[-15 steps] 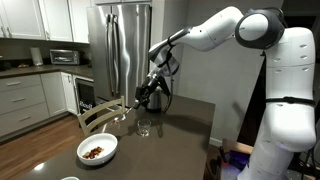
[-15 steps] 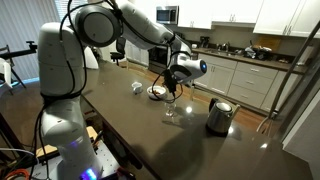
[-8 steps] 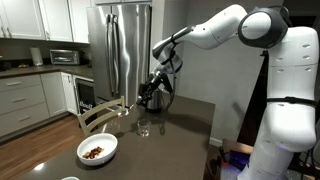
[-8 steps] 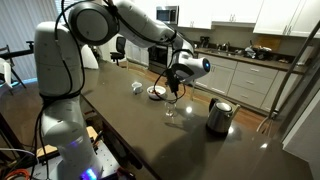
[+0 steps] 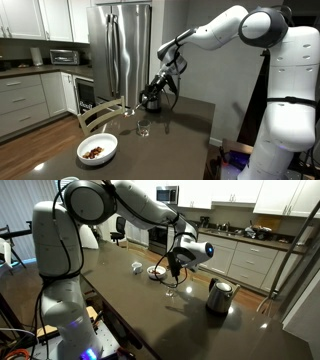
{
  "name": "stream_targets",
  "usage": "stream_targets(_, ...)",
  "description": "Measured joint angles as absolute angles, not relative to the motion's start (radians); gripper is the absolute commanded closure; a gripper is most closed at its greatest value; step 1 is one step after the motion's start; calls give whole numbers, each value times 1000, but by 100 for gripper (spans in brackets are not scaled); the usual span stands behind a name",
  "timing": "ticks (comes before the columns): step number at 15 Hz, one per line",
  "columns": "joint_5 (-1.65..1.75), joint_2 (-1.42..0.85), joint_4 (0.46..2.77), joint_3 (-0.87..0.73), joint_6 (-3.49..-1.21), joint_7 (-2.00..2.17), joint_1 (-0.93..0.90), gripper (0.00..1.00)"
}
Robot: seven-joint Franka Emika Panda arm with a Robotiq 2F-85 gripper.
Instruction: Use the spoon to scoop some of the contents from the white bowl into the glass cup on the right
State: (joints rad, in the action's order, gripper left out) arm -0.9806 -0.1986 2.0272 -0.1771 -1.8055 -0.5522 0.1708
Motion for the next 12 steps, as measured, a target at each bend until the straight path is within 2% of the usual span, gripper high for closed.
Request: stream_targets(12,-973,-201,2059,-191,-1813,-548,192,95)
